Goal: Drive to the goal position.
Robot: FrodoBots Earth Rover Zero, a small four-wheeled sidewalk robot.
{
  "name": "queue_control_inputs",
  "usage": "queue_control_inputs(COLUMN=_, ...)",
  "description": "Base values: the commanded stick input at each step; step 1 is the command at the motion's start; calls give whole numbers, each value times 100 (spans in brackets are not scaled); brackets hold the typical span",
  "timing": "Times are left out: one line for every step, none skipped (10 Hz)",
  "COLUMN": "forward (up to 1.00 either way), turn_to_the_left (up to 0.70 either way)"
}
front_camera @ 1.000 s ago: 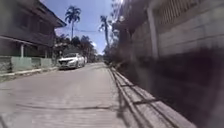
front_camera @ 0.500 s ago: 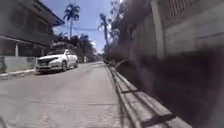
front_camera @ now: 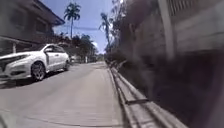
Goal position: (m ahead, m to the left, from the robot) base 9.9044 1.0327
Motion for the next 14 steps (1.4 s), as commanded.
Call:
queue_control_inputs(forward=85, turn_to_the_left=0)
queue_control_inputs(forward=85, turn_to_the_left=0)
queue_control_inputs(forward=85, turn_to_the_left=0)
queue_control_inputs(forward=85, turn_to_the_left=0)
queue_control_inputs(forward=85, turn_to_the_left=0)
queue_control_inputs(forward=85, turn_to_the_left=0)
queue_control_inputs(forward=85, turn_to_the_left=0)
queue_control_inputs(forward=85, turn_to_the_left=0)
queue_control_inputs(forward=85, turn_to_the_left=0)
queue_control_inputs(forward=85, turn_to_the_left=0)
queue_control_inputs(forward=85, turn_to_the_left=1)
queue_control_inputs(forward=85, turn_to_the_left=4)
queue_control_inputs(forward=85, turn_to_the_left=8)
queue_control_inputs(forward=85, turn_to_the_left=11)
